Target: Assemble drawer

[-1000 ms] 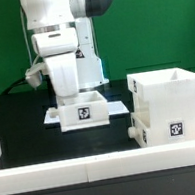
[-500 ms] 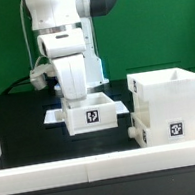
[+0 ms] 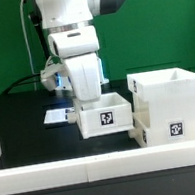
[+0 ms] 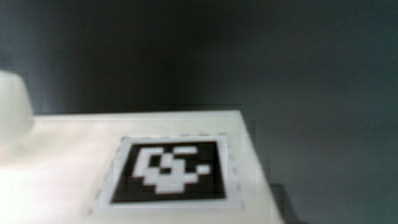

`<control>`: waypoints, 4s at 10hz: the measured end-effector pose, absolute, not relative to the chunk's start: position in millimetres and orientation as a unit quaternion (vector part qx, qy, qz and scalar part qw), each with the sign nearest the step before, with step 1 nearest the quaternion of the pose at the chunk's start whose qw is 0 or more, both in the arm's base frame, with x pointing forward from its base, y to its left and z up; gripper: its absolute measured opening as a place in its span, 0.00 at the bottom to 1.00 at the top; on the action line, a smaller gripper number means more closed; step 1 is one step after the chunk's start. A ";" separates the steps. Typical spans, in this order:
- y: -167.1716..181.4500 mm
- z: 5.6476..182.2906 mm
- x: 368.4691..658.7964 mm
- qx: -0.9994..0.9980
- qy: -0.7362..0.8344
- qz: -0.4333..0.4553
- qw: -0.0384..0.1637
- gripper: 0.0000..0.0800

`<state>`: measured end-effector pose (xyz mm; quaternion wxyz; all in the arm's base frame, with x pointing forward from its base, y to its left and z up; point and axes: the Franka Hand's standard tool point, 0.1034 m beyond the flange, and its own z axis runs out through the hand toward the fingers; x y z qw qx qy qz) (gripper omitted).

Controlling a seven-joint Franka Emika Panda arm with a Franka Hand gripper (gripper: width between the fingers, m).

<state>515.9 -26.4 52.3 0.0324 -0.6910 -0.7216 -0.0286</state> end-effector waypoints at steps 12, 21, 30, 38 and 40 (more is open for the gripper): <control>-10.0 51.7 517.6 -0.701 -0.712 -0.029 0.040 0.05; 6.2 53.6 521.1 -0.699 -0.713 -0.032 0.039 0.05; 9.2 51.3 520.9 -0.699 -0.713 -0.036 0.038 0.31; 6.8 95.9 532.6 -0.696 -0.717 -0.021 0.027 0.81; -12.3 111.1 544.1 -0.696 -0.717 -0.013 0.028 0.81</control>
Offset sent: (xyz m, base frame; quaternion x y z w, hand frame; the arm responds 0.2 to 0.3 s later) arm -0.0040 0.0082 0.0130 -0.0034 -0.0044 0.0143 0.9999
